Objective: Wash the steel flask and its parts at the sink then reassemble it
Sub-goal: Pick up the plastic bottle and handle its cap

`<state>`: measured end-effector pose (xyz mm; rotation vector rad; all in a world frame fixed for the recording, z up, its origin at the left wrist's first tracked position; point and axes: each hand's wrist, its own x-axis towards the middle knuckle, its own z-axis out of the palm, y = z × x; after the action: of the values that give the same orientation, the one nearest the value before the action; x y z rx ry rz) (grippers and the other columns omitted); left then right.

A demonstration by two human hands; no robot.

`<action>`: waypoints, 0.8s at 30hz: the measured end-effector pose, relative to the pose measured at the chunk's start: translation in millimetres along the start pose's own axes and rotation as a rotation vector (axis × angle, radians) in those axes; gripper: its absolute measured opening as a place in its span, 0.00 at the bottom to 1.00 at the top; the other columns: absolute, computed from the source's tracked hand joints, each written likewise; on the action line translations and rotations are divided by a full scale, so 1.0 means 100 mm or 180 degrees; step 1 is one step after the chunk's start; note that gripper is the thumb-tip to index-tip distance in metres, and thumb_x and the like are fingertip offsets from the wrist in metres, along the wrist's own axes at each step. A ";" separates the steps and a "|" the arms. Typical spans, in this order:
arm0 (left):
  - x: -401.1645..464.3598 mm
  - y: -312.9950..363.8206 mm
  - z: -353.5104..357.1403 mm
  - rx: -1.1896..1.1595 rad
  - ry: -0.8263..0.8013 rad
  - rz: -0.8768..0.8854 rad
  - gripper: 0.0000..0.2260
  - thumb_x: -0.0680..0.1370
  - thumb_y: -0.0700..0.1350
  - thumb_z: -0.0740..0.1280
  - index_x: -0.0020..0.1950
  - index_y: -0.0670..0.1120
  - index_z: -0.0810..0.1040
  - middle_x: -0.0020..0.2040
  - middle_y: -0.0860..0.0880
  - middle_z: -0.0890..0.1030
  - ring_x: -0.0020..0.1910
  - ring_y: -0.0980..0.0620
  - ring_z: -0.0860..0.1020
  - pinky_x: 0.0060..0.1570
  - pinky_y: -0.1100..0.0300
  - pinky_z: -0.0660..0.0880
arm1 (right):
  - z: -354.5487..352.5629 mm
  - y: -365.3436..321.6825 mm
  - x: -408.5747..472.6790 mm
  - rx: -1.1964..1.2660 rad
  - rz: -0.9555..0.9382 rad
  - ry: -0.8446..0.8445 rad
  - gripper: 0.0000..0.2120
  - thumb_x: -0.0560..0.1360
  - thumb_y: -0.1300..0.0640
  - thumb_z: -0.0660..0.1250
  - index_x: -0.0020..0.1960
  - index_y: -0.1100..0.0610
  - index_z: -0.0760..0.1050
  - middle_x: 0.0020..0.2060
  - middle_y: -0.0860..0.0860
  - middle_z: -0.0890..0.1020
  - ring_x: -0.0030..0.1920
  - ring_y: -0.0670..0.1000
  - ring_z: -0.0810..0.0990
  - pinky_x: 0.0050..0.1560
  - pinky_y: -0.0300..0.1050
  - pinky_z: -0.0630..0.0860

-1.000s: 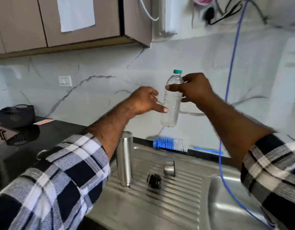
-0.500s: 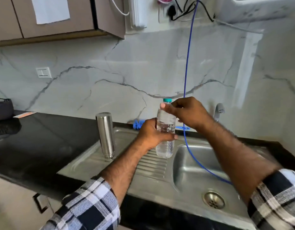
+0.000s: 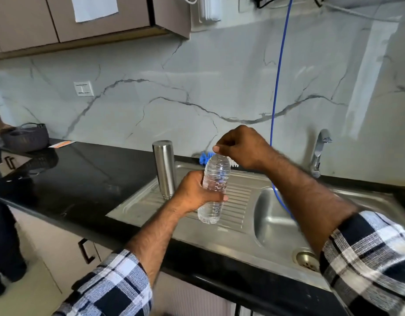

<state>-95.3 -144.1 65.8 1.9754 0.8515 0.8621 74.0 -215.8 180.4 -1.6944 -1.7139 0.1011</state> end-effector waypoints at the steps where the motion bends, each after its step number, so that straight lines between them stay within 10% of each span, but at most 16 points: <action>1: -0.02 -0.01 -0.06 -0.0008 0.0006 0.0020 0.17 0.63 0.45 0.87 0.48 0.51 0.86 0.45 0.54 0.89 0.46 0.54 0.88 0.55 0.51 0.84 | 0.03 -0.03 0.02 0.0056 -0.0106 -0.0053 0.05 0.79 0.51 0.75 0.51 0.50 0.88 0.43 0.43 0.86 0.45 0.41 0.82 0.50 0.40 0.75; 11: -0.13 -0.24 -0.48 -0.0126 0.0056 -0.0225 0.21 0.64 0.42 0.86 0.55 0.47 0.85 0.50 0.51 0.89 0.51 0.53 0.88 0.62 0.45 0.82 | 0.19 0.14 0.13 0.1620 -0.0264 0.0080 0.16 0.77 0.72 0.72 0.56 0.54 0.85 0.49 0.49 0.88 0.50 0.43 0.85 0.55 0.40 0.81; 16: -0.12 -0.37 -0.57 -0.0280 0.0510 -0.0335 0.21 0.63 0.42 0.87 0.53 0.49 0.85 0.48 0.52 0.89 0.49 0.52 0.88 0.59 0.44 0.83 | 0.72 0.50 -0.12 -0.0216 0.0202 -0.0825 0.08 0.77 0.59 0.77 0.56 0.52 0.87 0.47 0.44 0.85 0.49 0.44 0.83 0.57 0.42 0.76; 24: -0.04 -0.38 -0.55 -0.0157 0.0614 -0.0250 0.22 0.62 0.42 0.87 0.52 0.50 0.85 0.47 0.53 0.89 0.47 0.54 0.88 0.54 0.49 0.84 | 1.59 0.81 -0.49 -0.0510 0.0330 -0.1298 0.15 0.73 0.57 0.78 0.56 0.45 0.81 0.47 0.42 0.84 0.48 0.45 0.83 0.53 0.43 0.82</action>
<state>-151.7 -108.4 56.7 1.8247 1.0011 1.0295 52.8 -183.2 -0.4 -1.9844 -1.9679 0.3901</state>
